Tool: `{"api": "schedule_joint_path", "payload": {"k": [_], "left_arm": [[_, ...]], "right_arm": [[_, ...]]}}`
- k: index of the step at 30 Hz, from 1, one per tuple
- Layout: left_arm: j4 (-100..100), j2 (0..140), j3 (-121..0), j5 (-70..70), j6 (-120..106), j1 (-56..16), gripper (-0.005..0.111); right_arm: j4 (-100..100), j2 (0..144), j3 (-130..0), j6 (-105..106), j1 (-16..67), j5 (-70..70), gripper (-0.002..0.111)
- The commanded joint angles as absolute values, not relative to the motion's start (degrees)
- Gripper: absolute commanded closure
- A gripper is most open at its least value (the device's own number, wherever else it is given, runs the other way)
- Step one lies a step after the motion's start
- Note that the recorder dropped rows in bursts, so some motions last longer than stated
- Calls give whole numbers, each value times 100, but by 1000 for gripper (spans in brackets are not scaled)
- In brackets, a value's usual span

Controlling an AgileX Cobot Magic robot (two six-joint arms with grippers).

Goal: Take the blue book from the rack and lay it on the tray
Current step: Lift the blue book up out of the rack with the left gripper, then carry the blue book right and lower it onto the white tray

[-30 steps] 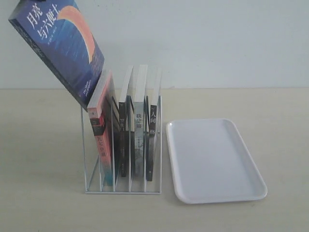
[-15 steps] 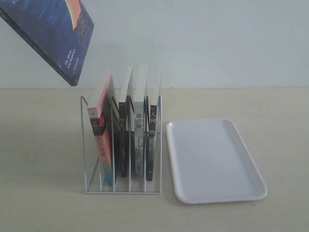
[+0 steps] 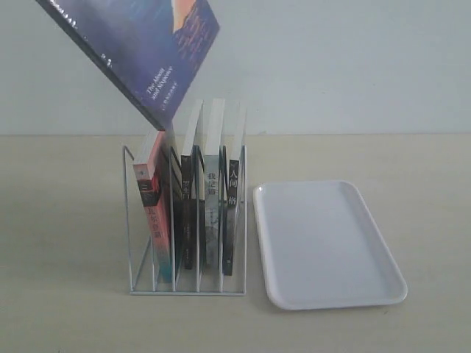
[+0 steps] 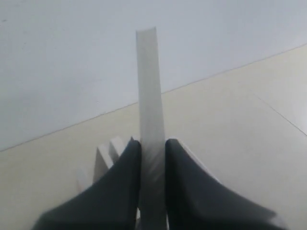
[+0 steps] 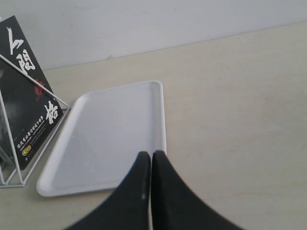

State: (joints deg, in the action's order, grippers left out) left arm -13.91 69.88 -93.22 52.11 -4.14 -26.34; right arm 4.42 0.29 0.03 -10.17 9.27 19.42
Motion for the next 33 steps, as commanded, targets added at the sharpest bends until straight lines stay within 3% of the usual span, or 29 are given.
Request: {"api": "schedule_joint_path", "payload": {"k": [1,24,33], "left_arm": [[-2427,6939,-9397,4970,-1408,-2624,103],[-4475,7999,-9436,6334,-3678,-2655,103],[-4422,8687,-9998,6641,-3815,-3260,103]], "right_arm": [[423,0,0,-998,911,1890,108],[423,0,0,-998,911,1890,108],[423,0,0,-998,911,1890,108]]}}
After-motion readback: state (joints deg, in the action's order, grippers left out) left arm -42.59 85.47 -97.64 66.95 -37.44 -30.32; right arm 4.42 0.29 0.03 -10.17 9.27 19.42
